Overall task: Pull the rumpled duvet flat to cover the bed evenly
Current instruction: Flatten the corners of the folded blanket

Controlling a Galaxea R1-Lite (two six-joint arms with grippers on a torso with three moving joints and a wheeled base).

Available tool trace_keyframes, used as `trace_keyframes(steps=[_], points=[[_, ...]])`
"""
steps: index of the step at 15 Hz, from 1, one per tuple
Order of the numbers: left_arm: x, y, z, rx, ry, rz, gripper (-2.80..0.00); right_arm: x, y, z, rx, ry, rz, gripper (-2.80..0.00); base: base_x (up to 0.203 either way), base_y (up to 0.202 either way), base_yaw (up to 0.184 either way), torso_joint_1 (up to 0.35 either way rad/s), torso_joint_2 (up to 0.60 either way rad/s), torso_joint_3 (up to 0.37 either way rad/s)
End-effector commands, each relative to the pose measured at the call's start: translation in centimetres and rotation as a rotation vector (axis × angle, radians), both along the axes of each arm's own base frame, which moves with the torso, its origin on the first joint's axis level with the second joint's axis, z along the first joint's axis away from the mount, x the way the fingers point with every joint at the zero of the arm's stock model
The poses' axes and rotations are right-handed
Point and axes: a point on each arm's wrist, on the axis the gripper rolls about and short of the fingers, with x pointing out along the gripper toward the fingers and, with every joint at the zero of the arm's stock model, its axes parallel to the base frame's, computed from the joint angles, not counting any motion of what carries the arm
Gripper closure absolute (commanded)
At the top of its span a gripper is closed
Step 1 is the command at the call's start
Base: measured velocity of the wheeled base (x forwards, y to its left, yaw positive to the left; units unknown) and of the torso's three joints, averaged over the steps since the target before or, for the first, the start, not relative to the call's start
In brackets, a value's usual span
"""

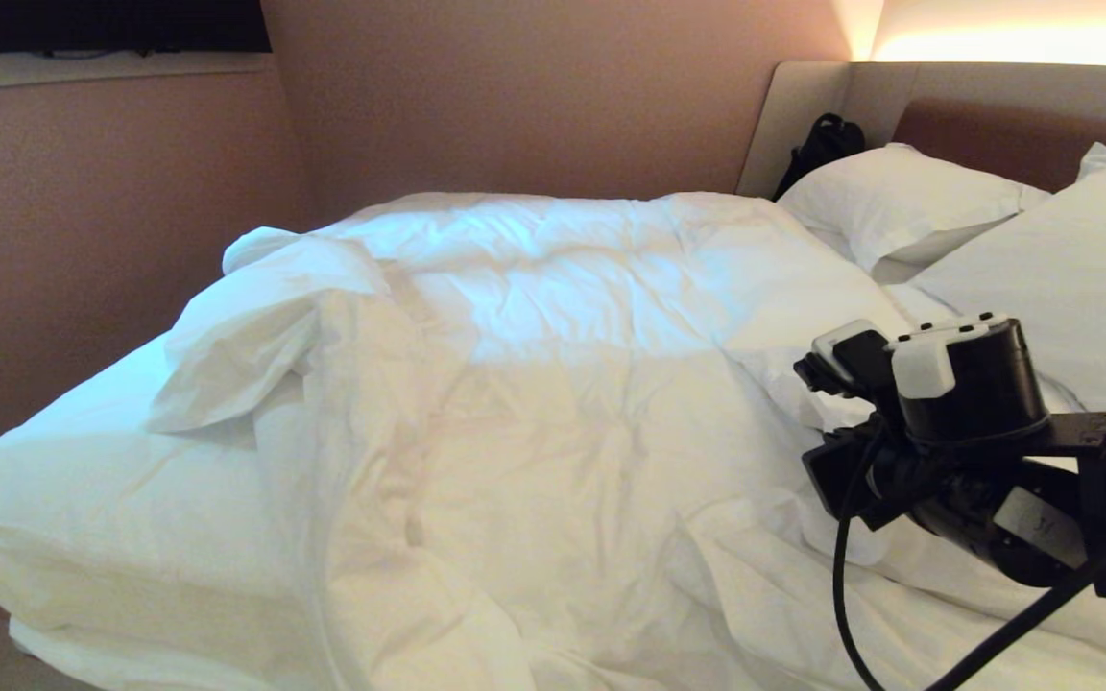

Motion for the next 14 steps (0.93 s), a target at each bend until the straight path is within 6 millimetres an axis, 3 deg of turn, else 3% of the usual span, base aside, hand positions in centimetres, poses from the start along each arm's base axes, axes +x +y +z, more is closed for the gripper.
trace_keyframes(steps=[1,8,14], points=[[0.0,0.0,0.0,0.0,0.0,0.0,0.0,0.3,0.5,-0.3,0.013,0.009,-0.008,0.0,0.0,0.0,0.0,0.0,0.0,0.0],[0.0,0.0,0.0,0.0,0.0,0.002,0.0,1.6,1.5,-1.4,0.03,0.051,-0.045,0.0,0.0,0.0,0.0,0.0,0.0,0.0],[0.0,0.0,0.0,0.0,-0.002,0.002,0.0,2.4,2.0,-0.9,0.104,0.194,-0.163,0.0,0.0,0.0,0.0,0.0,0.0,0.0]])
